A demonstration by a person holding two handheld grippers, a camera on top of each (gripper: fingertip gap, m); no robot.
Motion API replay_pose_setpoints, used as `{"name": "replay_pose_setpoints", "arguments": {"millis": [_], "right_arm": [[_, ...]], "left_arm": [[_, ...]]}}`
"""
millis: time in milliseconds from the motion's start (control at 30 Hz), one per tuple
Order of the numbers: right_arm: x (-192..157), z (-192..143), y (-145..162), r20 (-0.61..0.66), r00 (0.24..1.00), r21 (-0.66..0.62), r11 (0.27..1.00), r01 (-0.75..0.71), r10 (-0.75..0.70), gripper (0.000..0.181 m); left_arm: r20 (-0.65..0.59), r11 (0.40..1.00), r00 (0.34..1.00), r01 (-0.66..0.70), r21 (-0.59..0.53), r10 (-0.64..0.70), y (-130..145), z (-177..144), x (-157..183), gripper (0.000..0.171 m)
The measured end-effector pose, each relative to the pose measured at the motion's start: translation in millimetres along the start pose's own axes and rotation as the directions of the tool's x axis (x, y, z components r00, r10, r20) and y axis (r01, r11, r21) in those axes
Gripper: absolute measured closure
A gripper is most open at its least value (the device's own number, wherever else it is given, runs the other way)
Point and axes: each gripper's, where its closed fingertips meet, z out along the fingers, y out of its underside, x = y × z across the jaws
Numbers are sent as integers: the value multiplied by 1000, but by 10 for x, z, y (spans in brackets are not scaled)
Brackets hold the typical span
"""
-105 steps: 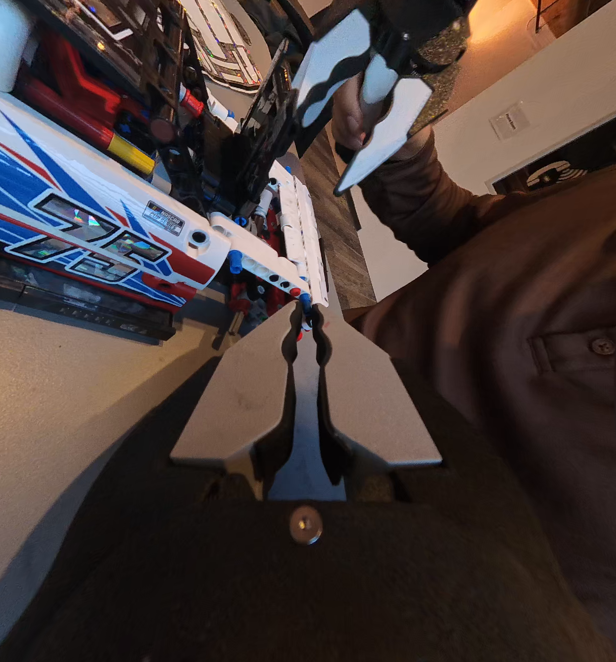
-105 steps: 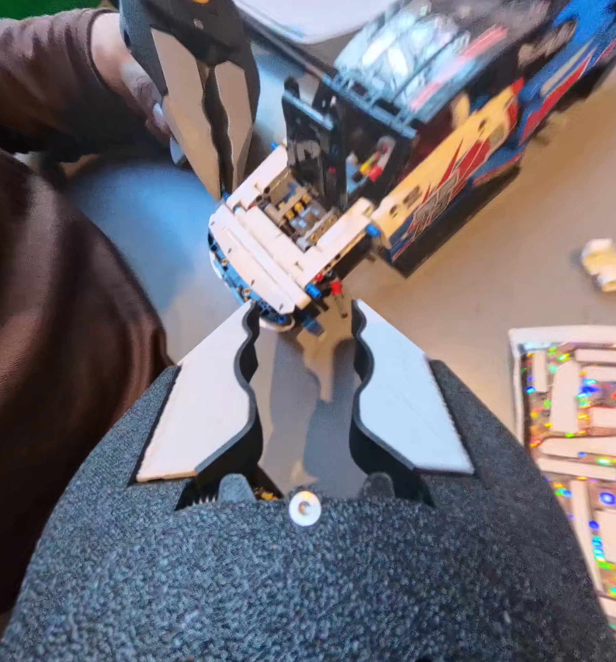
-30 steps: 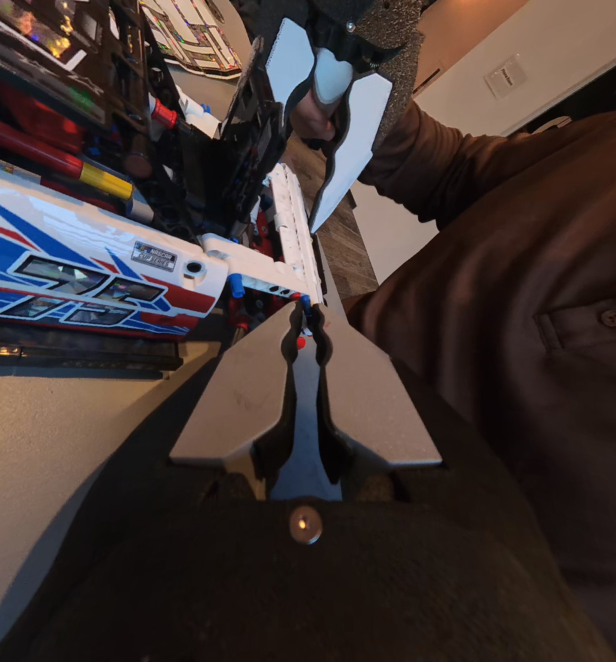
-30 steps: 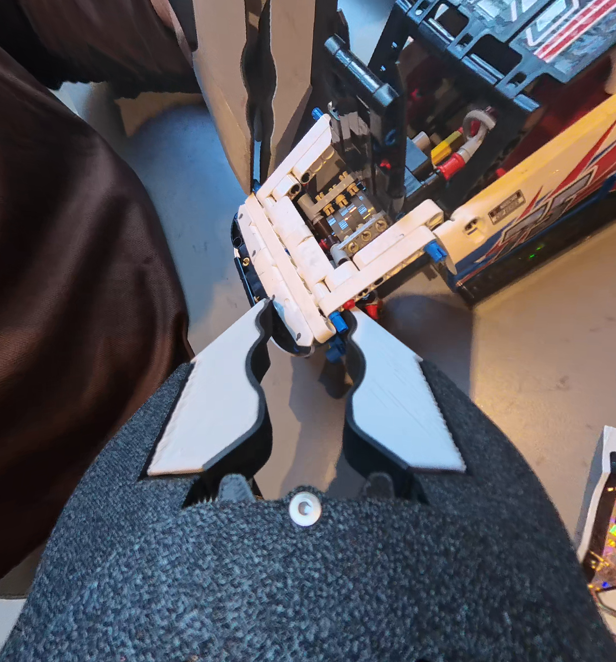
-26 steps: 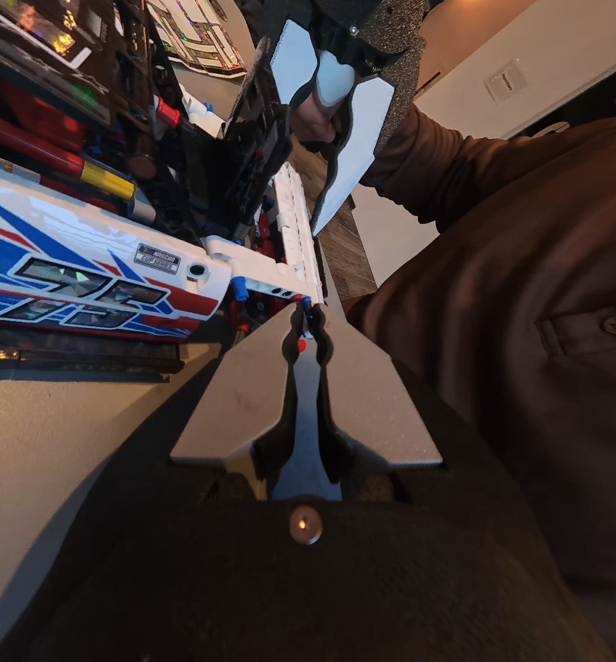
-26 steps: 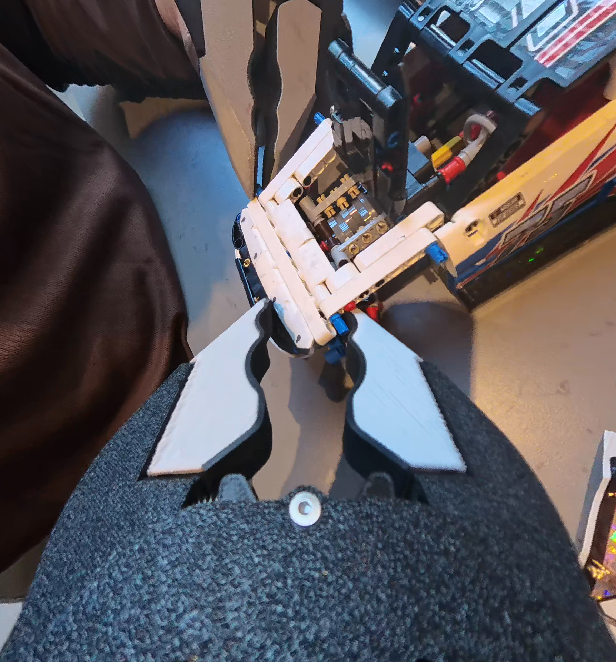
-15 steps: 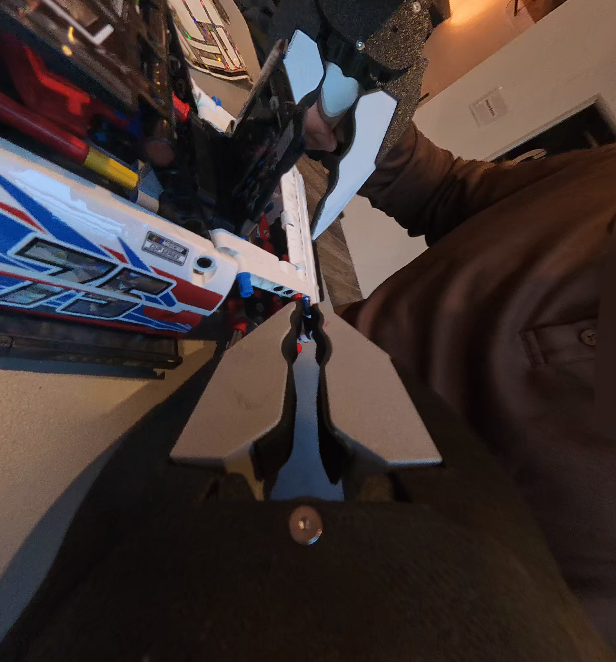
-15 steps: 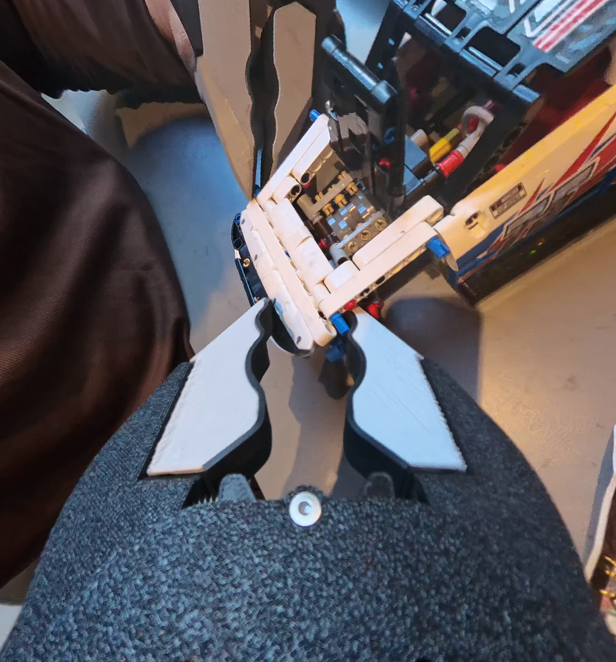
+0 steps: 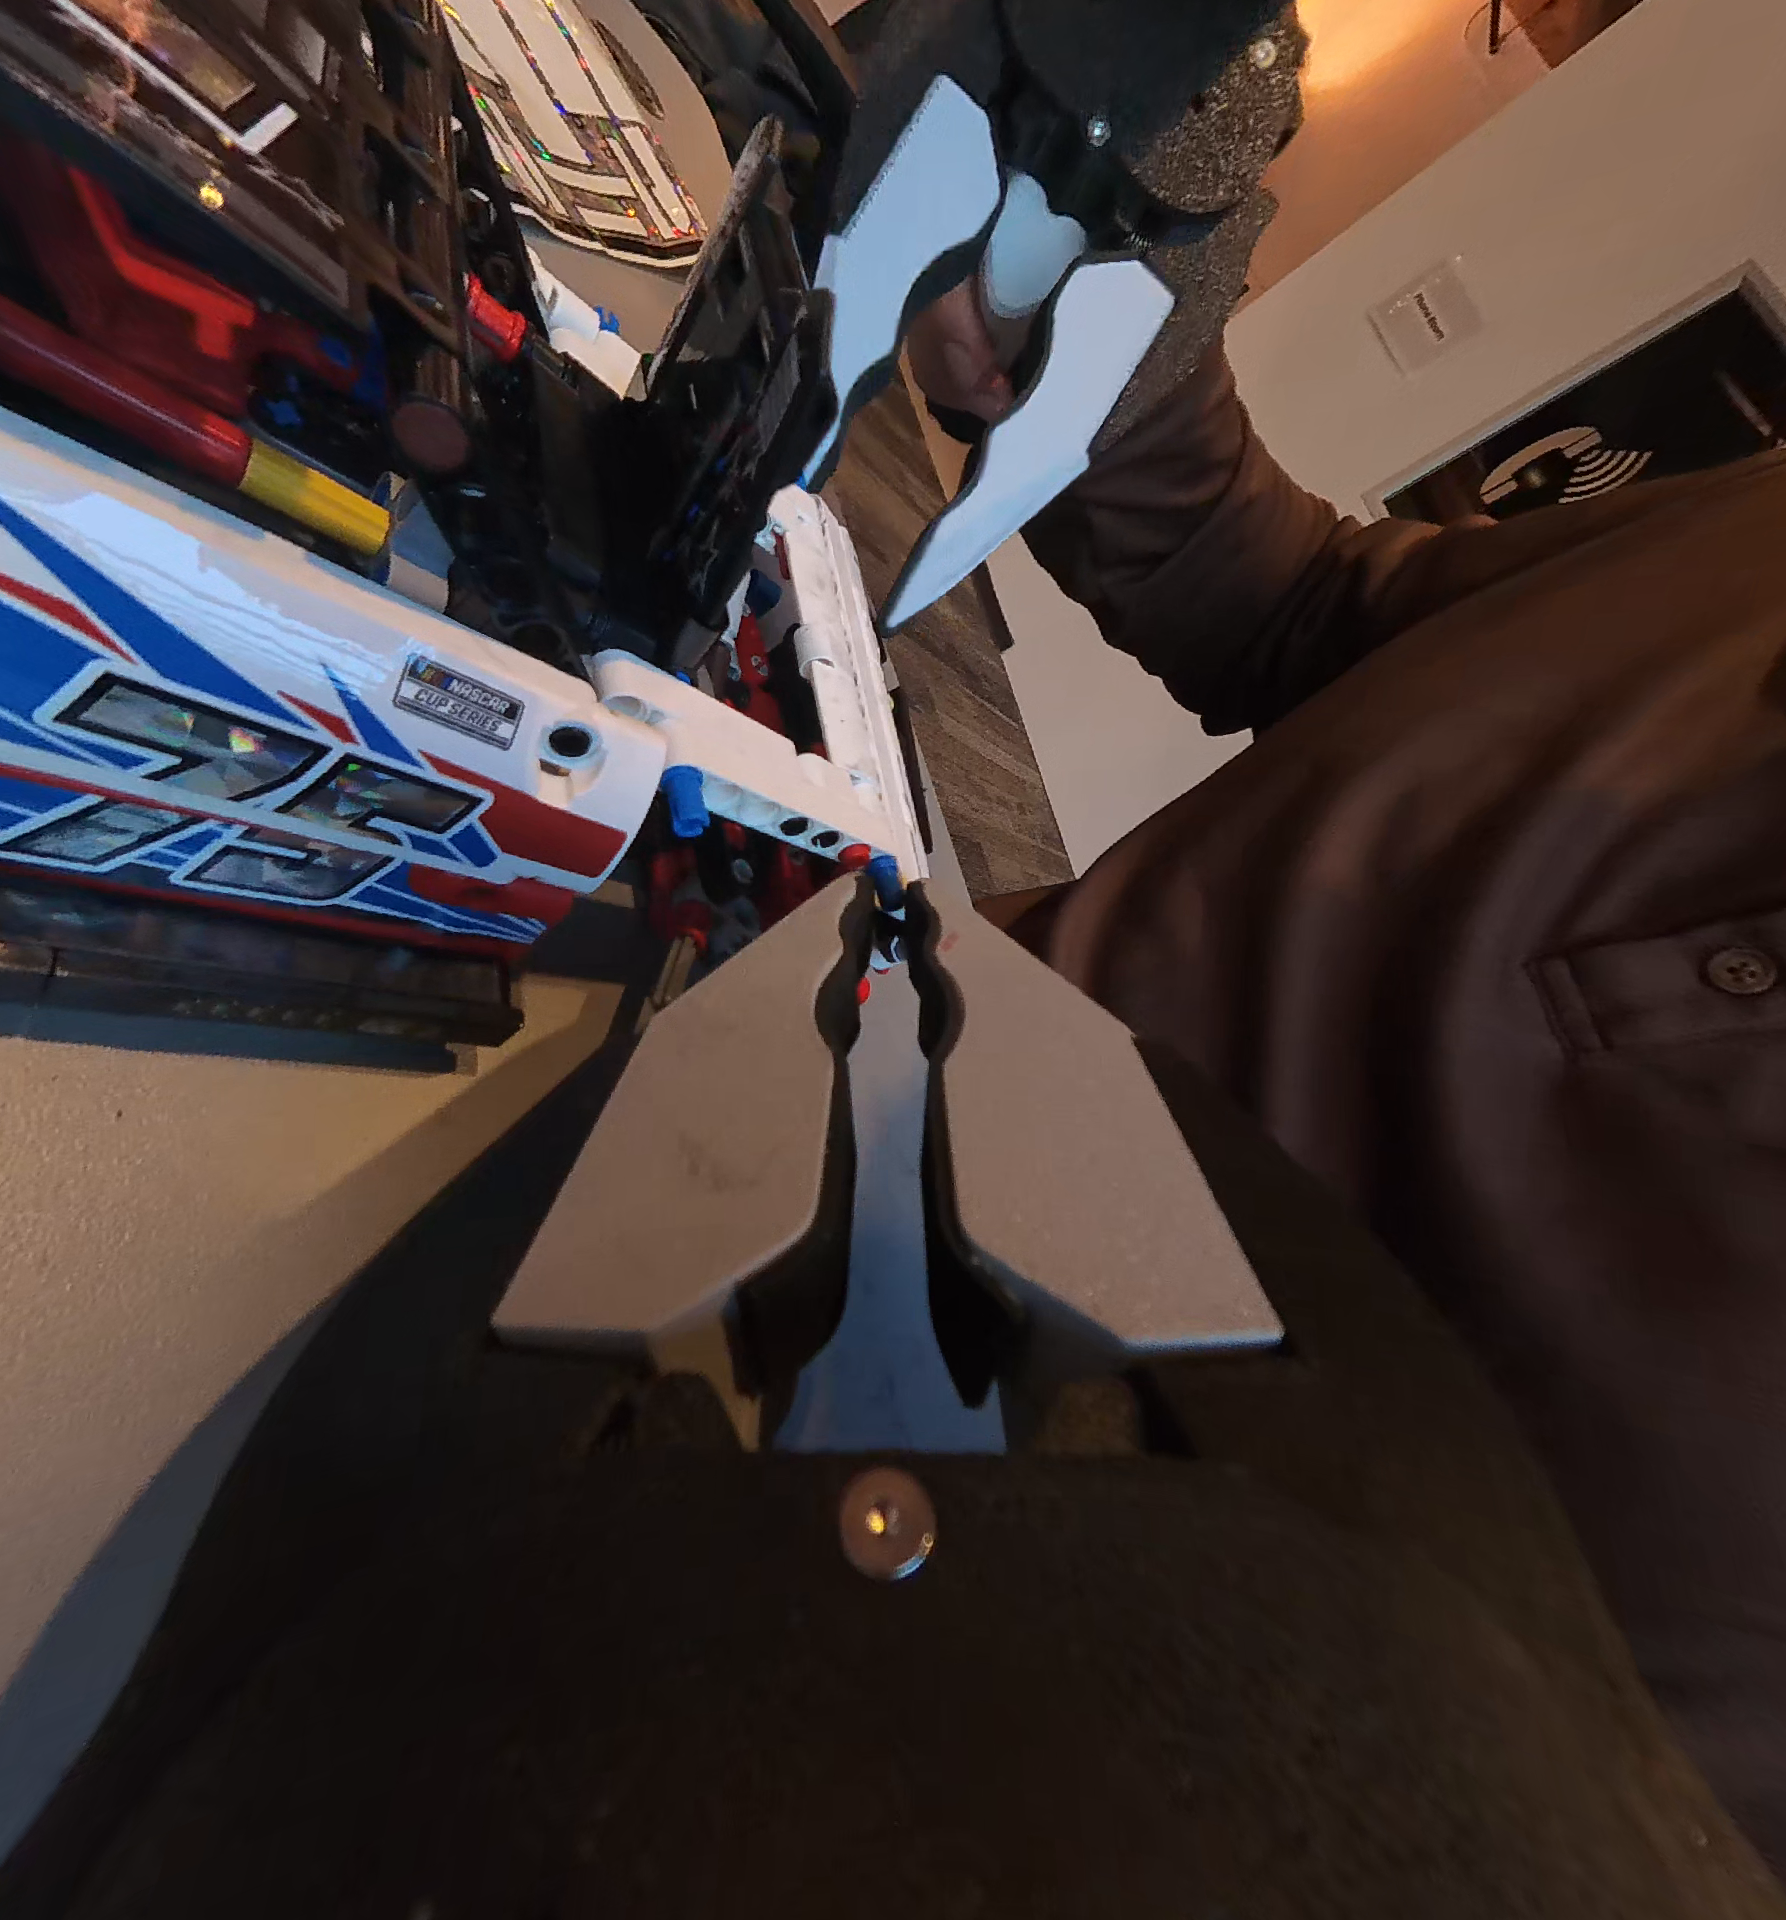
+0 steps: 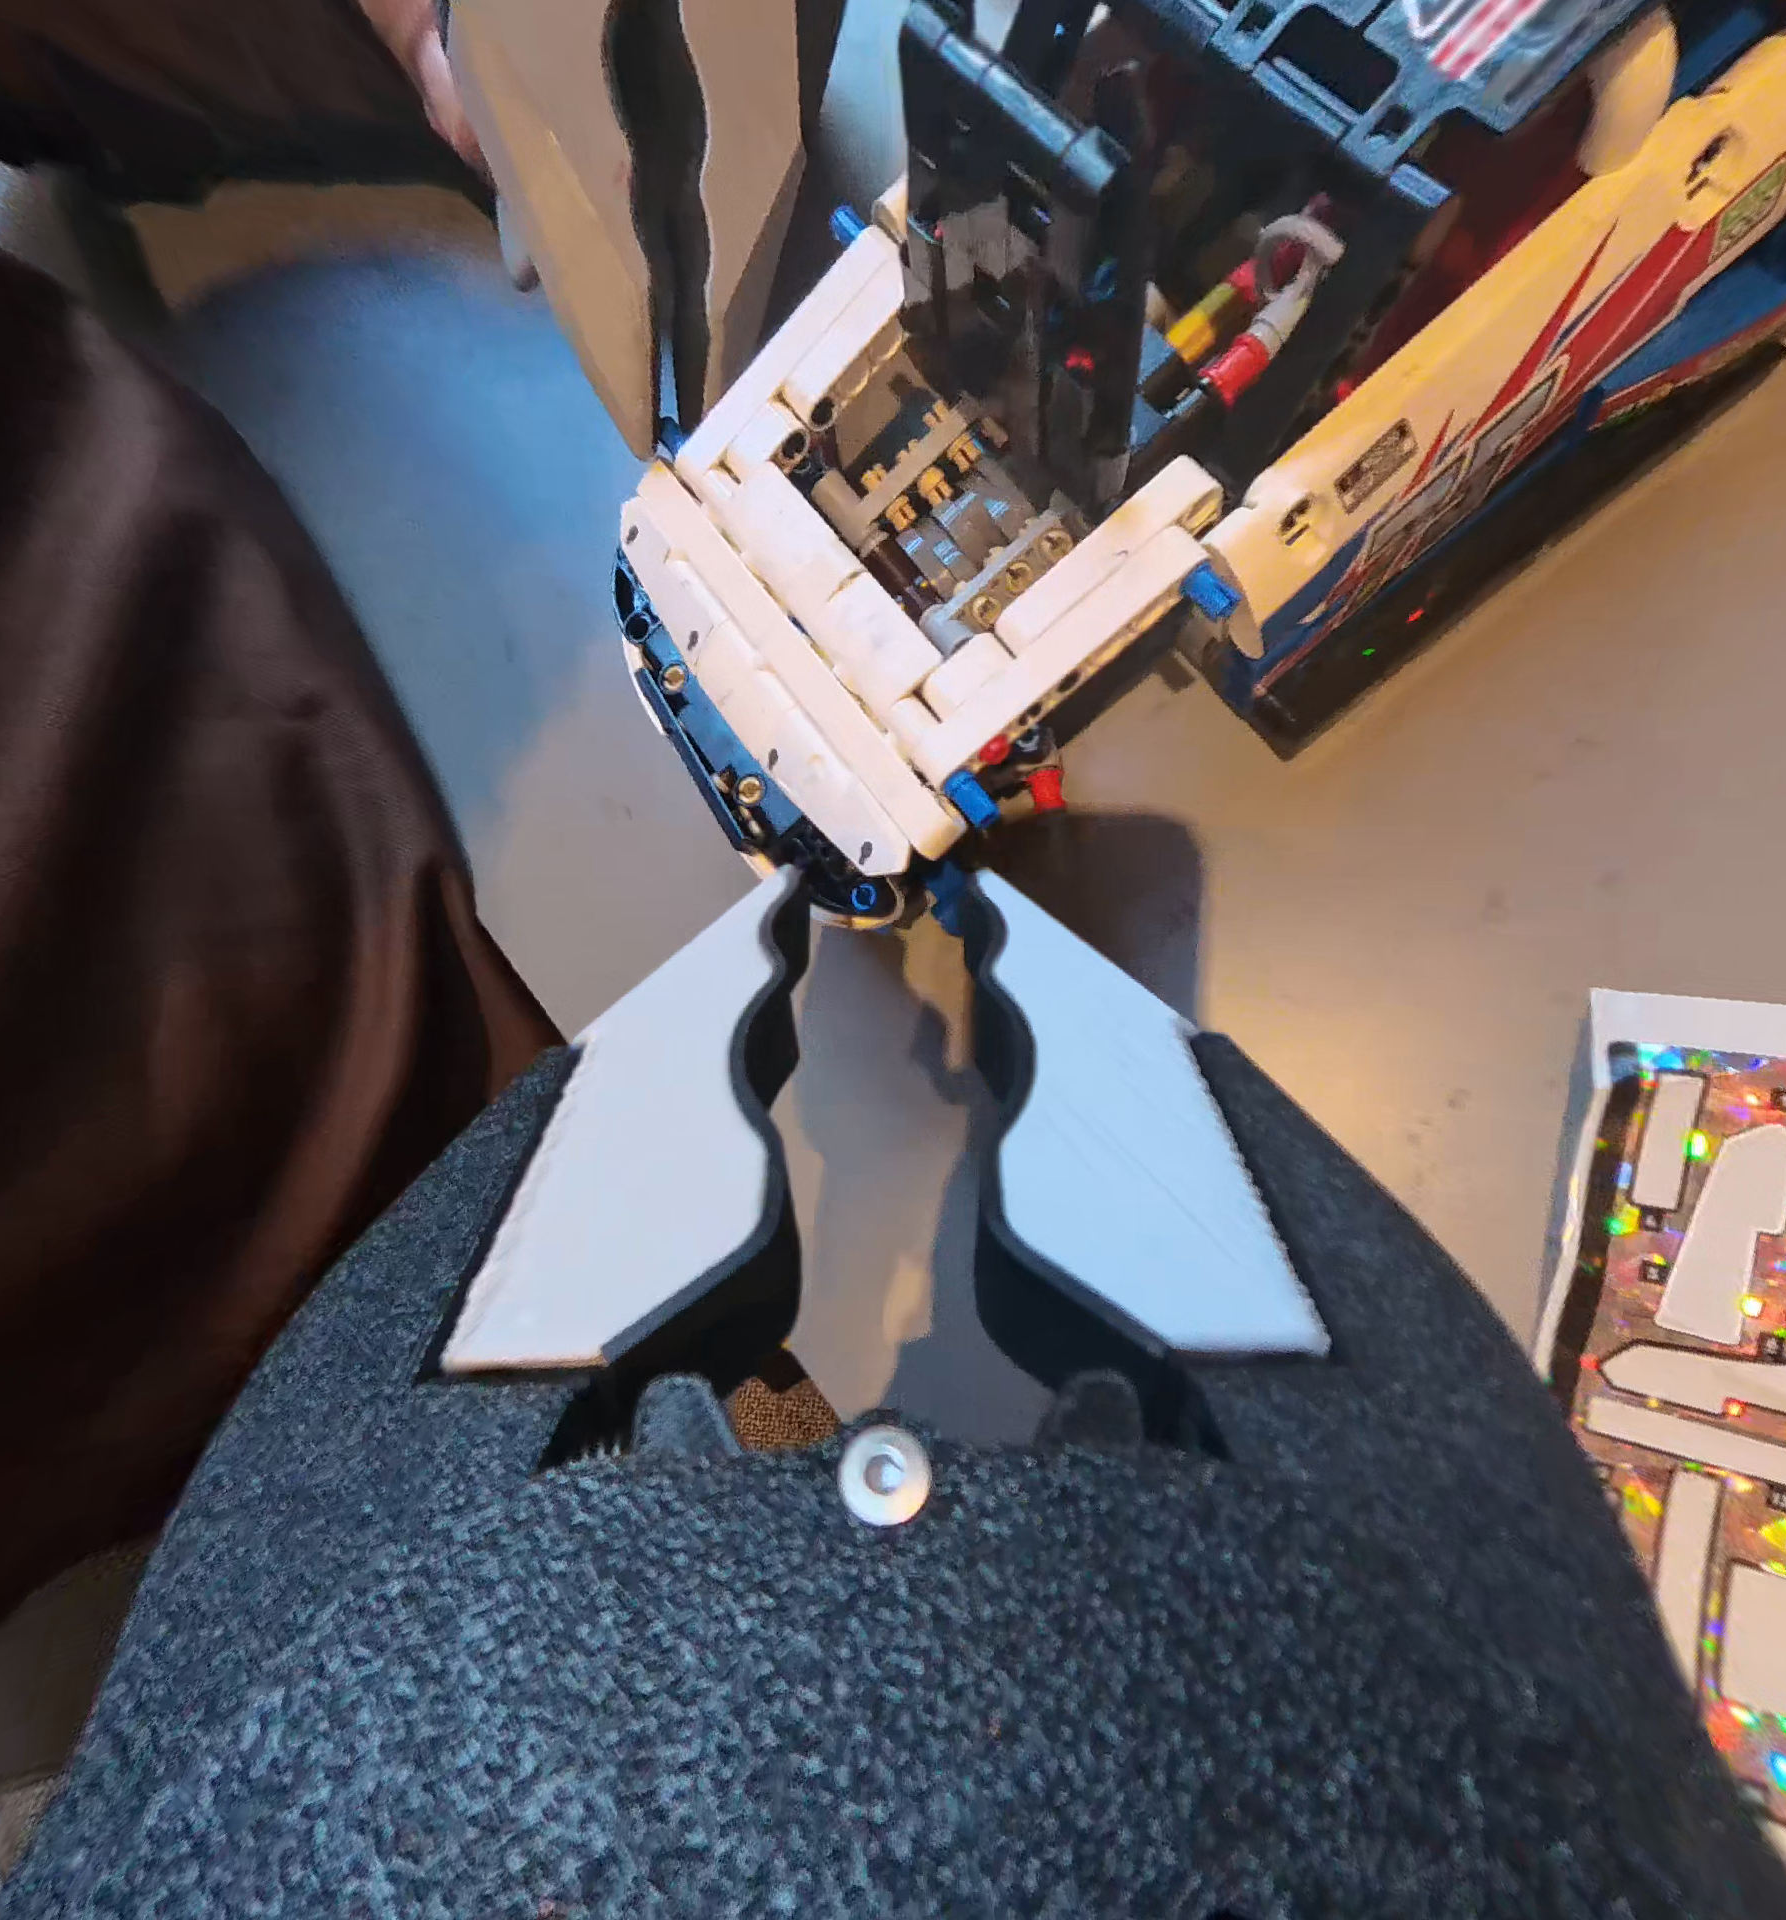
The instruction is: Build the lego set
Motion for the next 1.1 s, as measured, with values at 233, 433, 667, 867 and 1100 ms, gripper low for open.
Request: {"name": "replay_pose_setpoints", "arguments": {"millis": [233,433,667,867,1100], "right_arm": [[58,-29,-29,-69,997,-42,998,40,-43,142],[25,28,-70,-99,989,-87,991,105,-114,151],[35,11,-86,-100,987,-100,988,117,-127,147],[40,27,-82,-96,986,-110,986,126,-137,148],[37,31,-81,-68,990,-92,989,115,-122,149]], "left_arm": [[-2,1000,1000,5,-9,-6,53,-40,18,171],[13,999,1000,-9,-48,9,97,5,8,171],[-13,999,1000,14,-37,-14,64,-3,18,171],[-42,999,999,32,-31,-33,44,-12,36,171],[-75,998,995,67,-18,-68,9,-32,46,166]]}}
